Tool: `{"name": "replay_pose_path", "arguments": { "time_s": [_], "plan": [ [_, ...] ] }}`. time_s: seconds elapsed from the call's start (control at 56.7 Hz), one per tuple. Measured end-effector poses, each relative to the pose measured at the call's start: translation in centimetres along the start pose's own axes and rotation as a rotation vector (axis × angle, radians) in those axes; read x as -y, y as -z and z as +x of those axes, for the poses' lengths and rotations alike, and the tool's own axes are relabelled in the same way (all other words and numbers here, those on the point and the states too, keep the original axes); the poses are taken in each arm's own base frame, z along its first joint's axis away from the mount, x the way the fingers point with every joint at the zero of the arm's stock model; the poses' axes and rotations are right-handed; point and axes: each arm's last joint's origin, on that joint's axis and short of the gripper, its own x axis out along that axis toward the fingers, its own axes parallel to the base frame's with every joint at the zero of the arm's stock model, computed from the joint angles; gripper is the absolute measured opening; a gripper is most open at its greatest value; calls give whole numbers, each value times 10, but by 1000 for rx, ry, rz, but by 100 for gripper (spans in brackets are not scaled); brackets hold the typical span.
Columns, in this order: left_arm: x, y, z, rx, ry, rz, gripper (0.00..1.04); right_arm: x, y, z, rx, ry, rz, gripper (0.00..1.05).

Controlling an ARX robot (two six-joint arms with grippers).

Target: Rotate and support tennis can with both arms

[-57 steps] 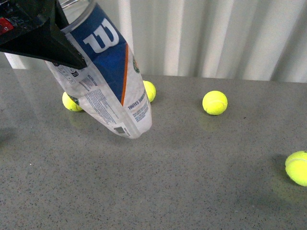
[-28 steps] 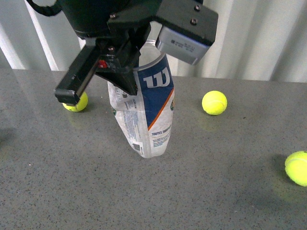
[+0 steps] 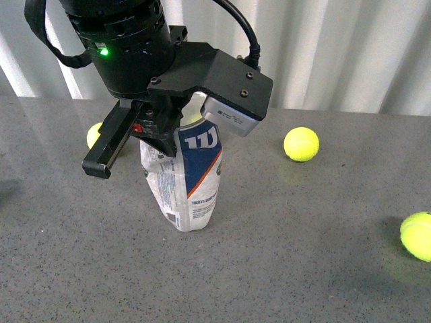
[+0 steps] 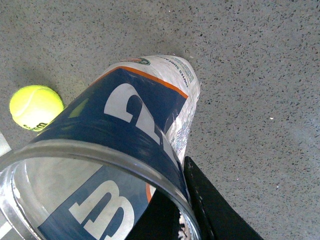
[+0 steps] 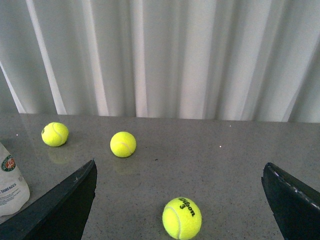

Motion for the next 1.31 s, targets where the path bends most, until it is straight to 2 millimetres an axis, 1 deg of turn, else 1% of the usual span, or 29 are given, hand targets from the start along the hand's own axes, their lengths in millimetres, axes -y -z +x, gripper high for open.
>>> {"name": "replay_pose_path", "arguments": {
  "time_s": [0.159,0.194,0.265,0.335,0.406,0.723,0.741,0.759,0.794,0.812,0.953,1.041,1.182,1.253,1.27,1.305],
  "plan": [
    [1,2,2,-10,0,14,4,0,0,0,0,0,0,98],
    [0,2,3,-8,-5,16,8,0,0,0,0,0,0,98],
    [0,2,4,-7,-12,17,19,0,0,0,0,0,0,98],
    [0,2,6,-8,-10,19,35,0,0,0,0,0,0,98],
    [0,2,7,-7,-11,19,44,0,0,0,0,0,0,98],
    [0,4,2,3,-11,11,91,0,0,0,0,0,0,98],
    [0,5,0,4,-14,9,97,0,0,0,0,0,0,98],
    [-1,5,-2,6,-17,8,99,0,0,0,0,0,0,98],
    [-1,6,-5,12,-26,5,99,0,0,0,0,0,0,98],
    [-1,7,-9,20,-33,2,97,0,0,0,0,-1,0,98],
    [-2,10,-35,75,-69,-19,98,0,0,0,0,-1,0,98],
    [-2,13,-57,120,-120,-35,98,0,0,0,0,-1,0,98],
    [-3,22,-107,269,-298,-93,98,0,0,0,0,-1,0,98],
    [-1,34,-141,364,-483,-168,98,0,0,0,0,0,0,98],
    [1,40,-153,401,-555,-218,98,0,0,0,0,0,0,98],
    [4,48,-166,435,-648,-286,98,0,0,0,0,0,0,98]
  ]
}}
